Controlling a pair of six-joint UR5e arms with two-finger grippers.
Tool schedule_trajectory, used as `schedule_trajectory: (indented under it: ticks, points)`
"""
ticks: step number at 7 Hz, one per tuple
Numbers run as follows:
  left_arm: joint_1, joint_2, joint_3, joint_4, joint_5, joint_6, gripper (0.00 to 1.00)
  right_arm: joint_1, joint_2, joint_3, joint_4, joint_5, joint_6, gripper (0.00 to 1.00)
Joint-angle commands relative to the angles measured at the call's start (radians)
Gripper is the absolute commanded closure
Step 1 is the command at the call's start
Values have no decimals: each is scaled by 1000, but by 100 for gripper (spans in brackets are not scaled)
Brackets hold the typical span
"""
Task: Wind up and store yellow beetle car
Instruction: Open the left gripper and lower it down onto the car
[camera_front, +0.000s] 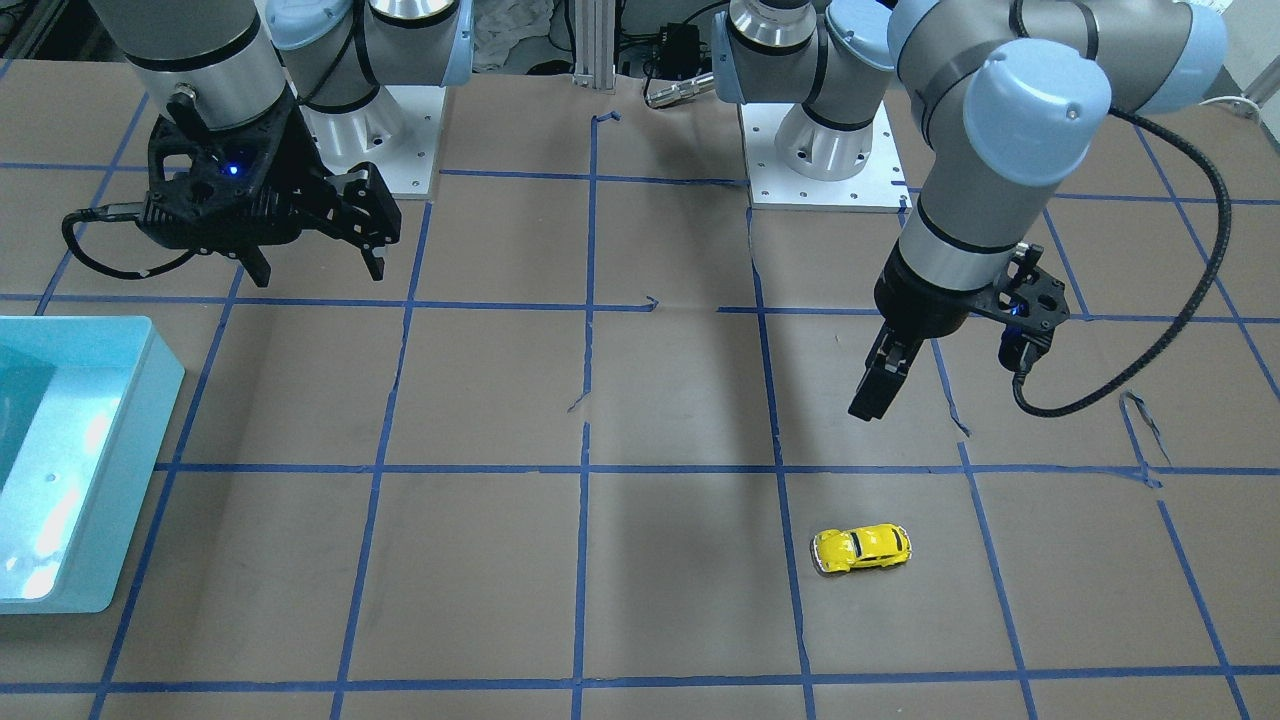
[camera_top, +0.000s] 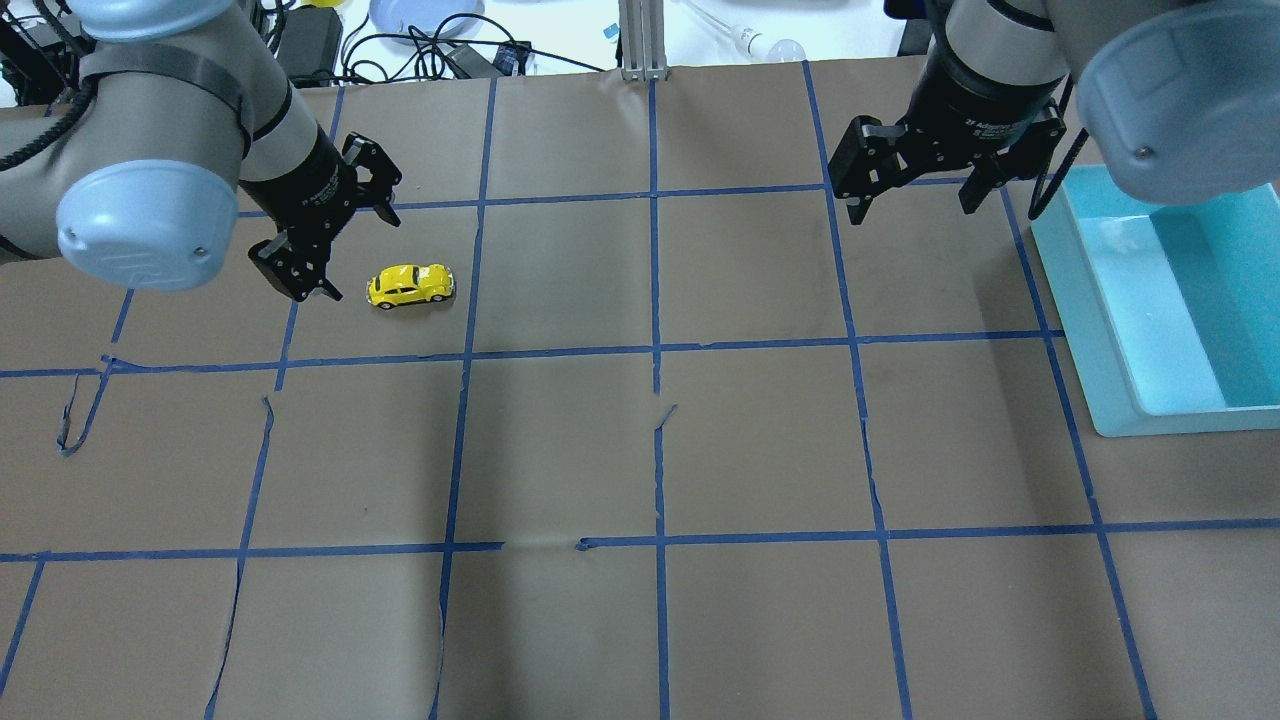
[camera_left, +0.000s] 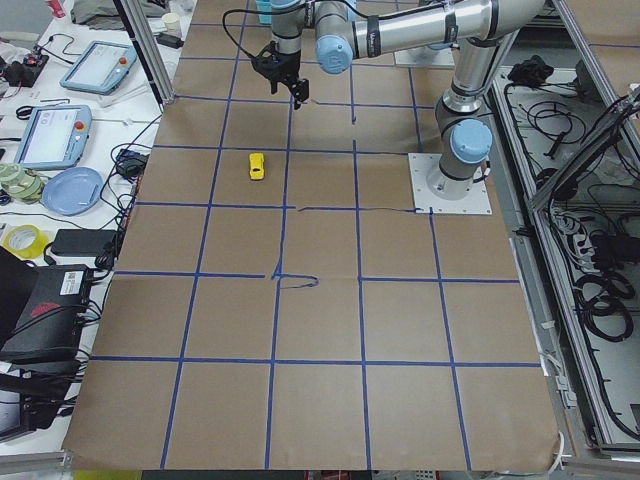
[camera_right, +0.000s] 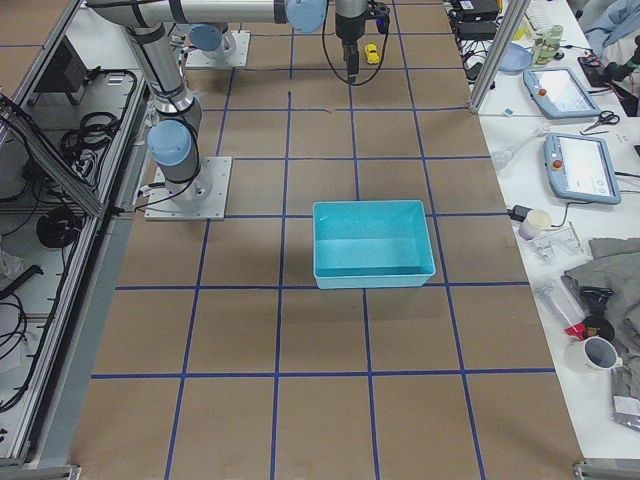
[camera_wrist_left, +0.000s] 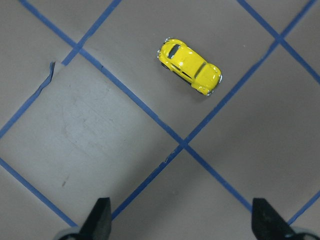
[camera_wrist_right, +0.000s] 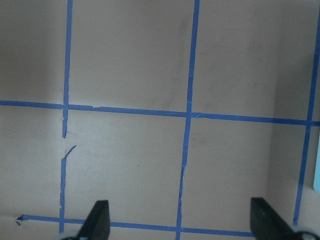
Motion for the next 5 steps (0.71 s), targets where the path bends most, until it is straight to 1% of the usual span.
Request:
schedule_trajectory:
  ticks: [1, 2, 4, 5]
  points:
    - [18, -93, 1, 71, -11, -211, 0, 1, -1, 0, 0, 0, 0, 0]
    - [37, -137, 1, 127, -14, -263, 0, -1, 0, 0, 0, 0, 0, 0]
    - [102, -220, 2, 153, -141, -295, 0, -4, -1, 0, 5, -1, 0, 0]
    - [113, -254, 2, 197, -148, -318, 0, -4, -1, 0, 6, -1, 0, 0]
